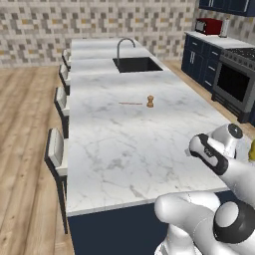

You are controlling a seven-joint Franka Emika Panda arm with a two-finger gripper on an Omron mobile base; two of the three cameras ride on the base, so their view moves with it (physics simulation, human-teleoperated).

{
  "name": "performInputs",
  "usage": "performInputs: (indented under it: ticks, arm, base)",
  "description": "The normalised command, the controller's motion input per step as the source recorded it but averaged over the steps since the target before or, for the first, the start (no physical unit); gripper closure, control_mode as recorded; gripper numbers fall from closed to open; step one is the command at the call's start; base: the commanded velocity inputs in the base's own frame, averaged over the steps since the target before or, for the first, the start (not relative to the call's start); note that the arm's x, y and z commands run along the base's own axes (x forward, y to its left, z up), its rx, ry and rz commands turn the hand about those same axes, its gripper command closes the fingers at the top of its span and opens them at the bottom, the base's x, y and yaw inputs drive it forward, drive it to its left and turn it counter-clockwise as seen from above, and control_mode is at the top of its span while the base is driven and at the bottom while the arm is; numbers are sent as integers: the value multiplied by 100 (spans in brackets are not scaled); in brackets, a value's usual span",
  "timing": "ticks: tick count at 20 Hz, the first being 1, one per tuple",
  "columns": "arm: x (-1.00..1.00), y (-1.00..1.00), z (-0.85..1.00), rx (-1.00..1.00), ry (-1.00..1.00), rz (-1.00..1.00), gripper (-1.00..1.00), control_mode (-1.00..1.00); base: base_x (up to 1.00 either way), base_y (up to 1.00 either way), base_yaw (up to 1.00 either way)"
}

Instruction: Move the shaker and mustard from the cabinet to the dining counter.

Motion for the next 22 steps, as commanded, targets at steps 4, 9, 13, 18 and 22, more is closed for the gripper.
performInputs:
  ticks: [4, 9, 13, 18, 22]
  arm:
    - [41, -1, -26, 1, 4, 0, 100, -100]
    - [36, -8, -39, 1, 0, 0, 100, -100]
    - [26, -14, -31, 4, 0, 0, 100, -100]
    - [18, -17, -18, 9, 0, 0, 100, -100]
    - [14, -15, -8, 10, 2, 0, 100, -100]
  base:
    - [0, 0, 0]
    - [0, 0, 0]
    - [0, 0, 0]
    - [0, 0, 0]
    - [0, 0, 0]
